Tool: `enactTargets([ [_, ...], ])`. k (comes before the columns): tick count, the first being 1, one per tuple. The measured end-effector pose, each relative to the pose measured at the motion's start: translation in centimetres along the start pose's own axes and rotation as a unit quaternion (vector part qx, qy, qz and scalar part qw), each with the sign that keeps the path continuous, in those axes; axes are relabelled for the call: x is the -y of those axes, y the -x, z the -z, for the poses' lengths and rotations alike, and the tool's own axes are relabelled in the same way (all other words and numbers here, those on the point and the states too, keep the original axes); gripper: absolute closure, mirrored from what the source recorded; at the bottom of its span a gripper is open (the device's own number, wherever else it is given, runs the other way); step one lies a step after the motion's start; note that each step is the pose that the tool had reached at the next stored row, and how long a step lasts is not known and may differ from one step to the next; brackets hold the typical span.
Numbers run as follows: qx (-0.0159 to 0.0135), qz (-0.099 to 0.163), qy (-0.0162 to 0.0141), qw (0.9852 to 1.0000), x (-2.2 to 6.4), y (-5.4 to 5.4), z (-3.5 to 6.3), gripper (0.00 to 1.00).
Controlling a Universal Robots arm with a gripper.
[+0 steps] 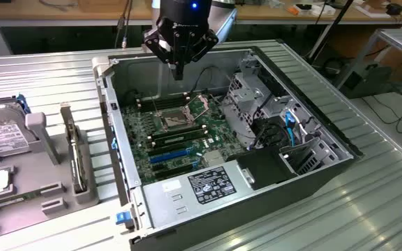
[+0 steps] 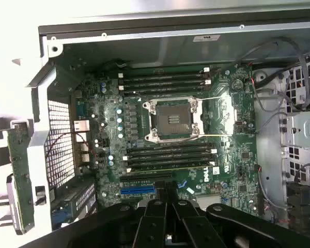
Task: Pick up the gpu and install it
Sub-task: 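Reach for the gpu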
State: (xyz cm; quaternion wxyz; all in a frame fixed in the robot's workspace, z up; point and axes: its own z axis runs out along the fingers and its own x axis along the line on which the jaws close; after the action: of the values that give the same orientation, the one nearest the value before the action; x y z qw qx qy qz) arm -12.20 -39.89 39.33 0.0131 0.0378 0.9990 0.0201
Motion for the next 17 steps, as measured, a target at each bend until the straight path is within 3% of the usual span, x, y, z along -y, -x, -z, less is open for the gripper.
enactTargets([
  [7,0.0000,0.000,-0.0003,1.0000,0.01,-0.1,0.01,0.89],
  [17,0.0000,0.000,-0.0003,1.0000,0.09,-1.1,0.03,0.89],
])
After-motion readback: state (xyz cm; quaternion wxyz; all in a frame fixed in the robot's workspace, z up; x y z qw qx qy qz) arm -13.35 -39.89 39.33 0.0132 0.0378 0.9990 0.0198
